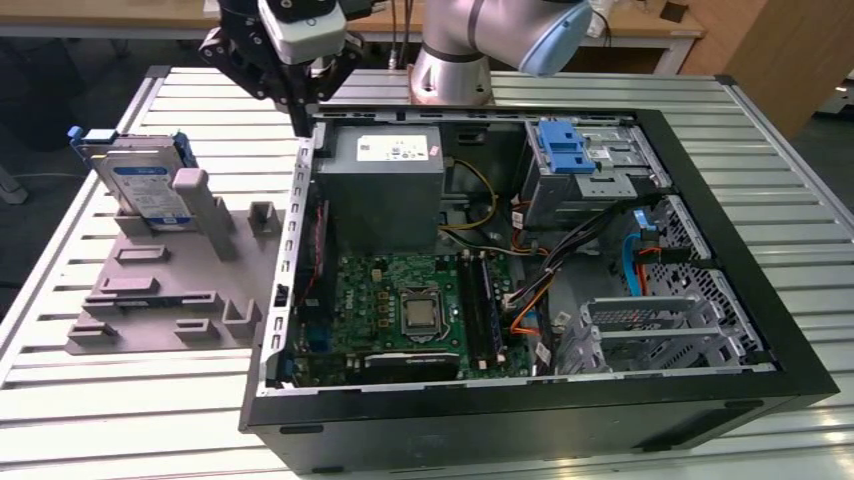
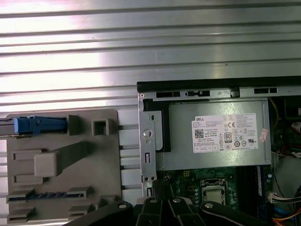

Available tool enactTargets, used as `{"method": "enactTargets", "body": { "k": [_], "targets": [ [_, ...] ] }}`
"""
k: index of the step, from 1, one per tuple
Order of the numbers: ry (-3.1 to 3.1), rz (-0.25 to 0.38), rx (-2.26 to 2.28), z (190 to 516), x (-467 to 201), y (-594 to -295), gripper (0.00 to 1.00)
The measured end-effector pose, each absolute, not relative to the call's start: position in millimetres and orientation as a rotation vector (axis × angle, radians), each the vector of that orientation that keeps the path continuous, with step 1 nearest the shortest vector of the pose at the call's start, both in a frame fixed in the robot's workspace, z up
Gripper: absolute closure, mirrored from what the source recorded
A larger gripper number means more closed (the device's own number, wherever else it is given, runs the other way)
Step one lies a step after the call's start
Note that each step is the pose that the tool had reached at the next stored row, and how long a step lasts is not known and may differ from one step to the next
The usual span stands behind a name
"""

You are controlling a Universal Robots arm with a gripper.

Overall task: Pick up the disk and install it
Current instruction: 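Reach for the disk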

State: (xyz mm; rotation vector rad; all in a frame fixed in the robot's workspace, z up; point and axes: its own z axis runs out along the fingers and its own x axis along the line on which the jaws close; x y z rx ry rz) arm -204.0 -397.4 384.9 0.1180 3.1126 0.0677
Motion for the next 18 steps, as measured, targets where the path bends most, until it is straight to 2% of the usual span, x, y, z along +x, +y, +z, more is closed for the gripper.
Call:
{"method": "enactTargets", "body": {
  "k": [18],
  "targets": [
    [3.113, 0.068, 0.118, 384.3, -233.1, -388.8, 0.89]
  ]
}}
